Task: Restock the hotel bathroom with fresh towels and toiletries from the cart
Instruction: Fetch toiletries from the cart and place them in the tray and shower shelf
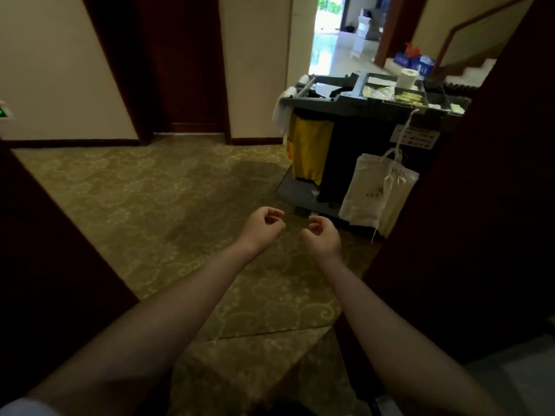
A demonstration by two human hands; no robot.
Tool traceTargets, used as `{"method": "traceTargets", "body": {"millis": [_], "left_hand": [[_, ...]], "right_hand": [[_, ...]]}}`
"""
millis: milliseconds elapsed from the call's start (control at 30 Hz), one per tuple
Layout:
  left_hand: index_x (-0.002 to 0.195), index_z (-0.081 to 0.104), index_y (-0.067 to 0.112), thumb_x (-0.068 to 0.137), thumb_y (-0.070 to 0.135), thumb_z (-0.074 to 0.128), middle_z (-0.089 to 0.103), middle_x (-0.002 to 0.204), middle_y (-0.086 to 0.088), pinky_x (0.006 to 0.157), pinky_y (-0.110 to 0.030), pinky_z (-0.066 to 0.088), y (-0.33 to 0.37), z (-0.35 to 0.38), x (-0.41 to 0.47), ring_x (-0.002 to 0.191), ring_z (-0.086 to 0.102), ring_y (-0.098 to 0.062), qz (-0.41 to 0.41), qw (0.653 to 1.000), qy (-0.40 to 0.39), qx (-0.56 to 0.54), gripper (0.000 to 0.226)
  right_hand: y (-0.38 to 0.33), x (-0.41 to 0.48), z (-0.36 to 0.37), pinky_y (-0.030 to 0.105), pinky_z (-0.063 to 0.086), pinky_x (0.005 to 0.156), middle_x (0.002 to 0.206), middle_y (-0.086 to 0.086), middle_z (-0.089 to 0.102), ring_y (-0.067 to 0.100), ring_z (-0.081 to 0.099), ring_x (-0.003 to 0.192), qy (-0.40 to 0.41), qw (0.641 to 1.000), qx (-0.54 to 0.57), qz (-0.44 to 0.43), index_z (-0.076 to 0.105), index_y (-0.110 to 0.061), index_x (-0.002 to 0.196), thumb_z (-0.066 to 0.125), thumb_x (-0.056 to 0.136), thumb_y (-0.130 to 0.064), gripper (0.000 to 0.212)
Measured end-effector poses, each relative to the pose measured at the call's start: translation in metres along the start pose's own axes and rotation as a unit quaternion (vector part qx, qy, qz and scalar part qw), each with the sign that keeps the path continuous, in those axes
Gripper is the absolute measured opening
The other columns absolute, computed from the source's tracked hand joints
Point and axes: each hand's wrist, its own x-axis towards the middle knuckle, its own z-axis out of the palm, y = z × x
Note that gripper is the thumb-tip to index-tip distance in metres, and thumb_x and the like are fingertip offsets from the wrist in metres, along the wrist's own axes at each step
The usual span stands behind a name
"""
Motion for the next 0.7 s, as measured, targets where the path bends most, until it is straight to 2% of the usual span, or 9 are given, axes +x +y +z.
{"method": "traceTargets", "body": {"millis": [167,300,467,533,633,700], "left_hand": [[0.11,0.06,0.023,0.091,0.017,0.063,0.065,0.105,-0.002,0.086,-0.037,0.056,0.007,0.01,0.08,0.099,0.064,-0.019,0.005,0.999,-0.046,0.016,0.02],[0.111,0.06,0.023,0.091,0.018,0.063,0.064,0.105,0.0,0.087,-0.038,0.056,0.014,0.024,0.154,0.099,0.063,-0.017,0.016,0.998,-0.06,0.016,0.02],[0.113,0.06,0.023,0.092,0.019,0.062,0.064,0.104,0.001,0.082,-0.032,0.056,0.035,0.049,0.264,0.097,0.064,-0.015,0.03,0.996,-0.077,0.02,0.021],[0.113,0.059,0.022,0.093,0.02,0.061,0.064,0.105,0.002,0.083,-0.033,0.056,0.054,0.061,0.307,0.097,0.064,-0.013,0.031,0.996,-0.083,0.026,0.021],[0.116,0.059,0.02,0.093,0.021,0.061,0.064,0.105,0.001,0.084,-0.035,0.056,0.078,0.081,0.362,0.097,0.063,-0.014,0.054,0.993,-0.099,0.031,0.023],[0.119,0.058,0.019,0.094,0.02,0.06,0.063,0.105,0.001,0.084,-0.034,0.055,0.092,0.097,0.395,0.097,0.063,-0.014,0.063,0.992,-0.108,0.025,0.025]], "right_hand": [[-0.006,0.072,0.005,0.036,0.056,0.09,0.123,0.0,0.056,0.014,0.058,0.105,0.005,0.998,0.032,0.048,0.051,-0.022,0.135,0.063,0.093,-0.017,0.044],[-0.01,0.145,0.013,0.023,0.052,0.076,0.126,0.001,0.056,0.011,0.058,0.099,0.036,0.997,0.036,0.05,0.05,-0.021,0.135,0.062,0.094,-0.016,0.044],[-0.024,0.25,0.016,0.031,0.052,0.095,0.129,0.003,0.057,0.017,0.056,0.116,0.049,0.998,0.042,0.028,0.049,-0.019,0.137,0.062,0.095,-0.017,0.044],[-0.033,0.295,0.007,0.027,0.053,0.089,0.128,0.003,0.058,0.016,0.057,0.113,0.059,0.997,0.041,0.016,0.049,-0.018,0.138,0.062,0.095,-0.018,0.045],[-0.037,0.354,-0.013,0.016,0.049,0.068,0.127,0.001,0.057,0.012,0.06,0.096,0.075,0.997,0.032,0.001,0.049,-0.018,0.138,0.061,0.096,-0.019,0.044],[-0.034,0.389,-0.029,0.016,0.047,0.069,0.128,0.001,0.057,0.014,0.059,0.104,0.09,0.995,0.032,0.002,0.049,-0.019,0.138,0.061,0.095,-0.019,0.045]]}}
